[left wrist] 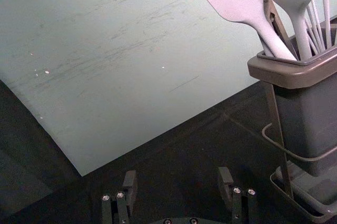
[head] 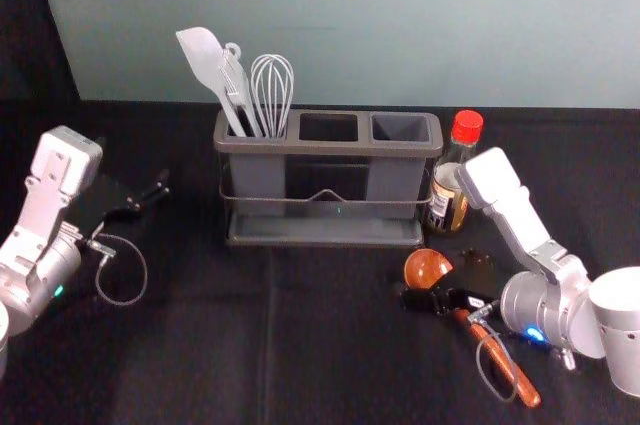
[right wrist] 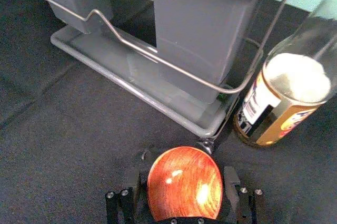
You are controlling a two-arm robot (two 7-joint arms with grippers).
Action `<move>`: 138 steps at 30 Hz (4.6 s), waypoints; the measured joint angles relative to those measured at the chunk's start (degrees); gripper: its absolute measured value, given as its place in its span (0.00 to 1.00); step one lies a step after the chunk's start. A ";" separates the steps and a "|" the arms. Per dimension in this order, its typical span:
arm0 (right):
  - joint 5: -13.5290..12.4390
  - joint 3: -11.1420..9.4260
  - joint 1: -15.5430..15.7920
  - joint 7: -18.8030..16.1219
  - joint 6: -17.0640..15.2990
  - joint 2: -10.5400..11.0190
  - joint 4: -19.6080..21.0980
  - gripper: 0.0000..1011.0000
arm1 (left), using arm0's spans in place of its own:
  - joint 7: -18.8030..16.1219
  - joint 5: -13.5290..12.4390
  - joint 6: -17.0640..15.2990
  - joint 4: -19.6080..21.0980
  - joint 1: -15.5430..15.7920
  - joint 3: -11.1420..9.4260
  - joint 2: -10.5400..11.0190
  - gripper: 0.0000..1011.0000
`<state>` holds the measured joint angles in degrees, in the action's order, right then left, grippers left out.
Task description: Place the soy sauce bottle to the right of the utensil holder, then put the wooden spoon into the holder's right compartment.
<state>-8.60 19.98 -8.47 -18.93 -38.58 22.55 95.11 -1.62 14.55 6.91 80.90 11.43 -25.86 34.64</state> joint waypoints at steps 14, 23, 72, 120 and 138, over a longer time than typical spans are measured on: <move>1.47 -0.38 -0.68 -1.36 -1.59 -1.34 -0.88 0.99 | 0.00 0.00 0.00 0.00 0.00 0.00 0.00 0.99; 1.79 -1.16 -0.37 -2.17 -1.08 -1.66 -0.79 0.99 | 0.00 0.00 0.00 0.00 0.00 0.00 0.00 0.99; -3.72 -7.85 6.97 -6.84 9.56 2.71 11.52 0.83 | 0.00 0.00 0.00 0.00 0.00 0.00 0.00 0.99; -6.75 -10.81 14.70 -6.04 62.54 -0.93 8.04 0.83 | 0.00 0.00 0.00 0.00 0.00 0.00 0.00 0.99; -8.98 -9.06 9.76 -6.47 61.34 -3.06 5.33 0.83 | 0.00 0.00 0.00 0.00 0.00 0.00 0.00 0.99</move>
<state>-17.58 10.92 1.29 -25.40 22.76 19.49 100.44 -1.62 14.55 6.91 80.90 11.43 -25.86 34.65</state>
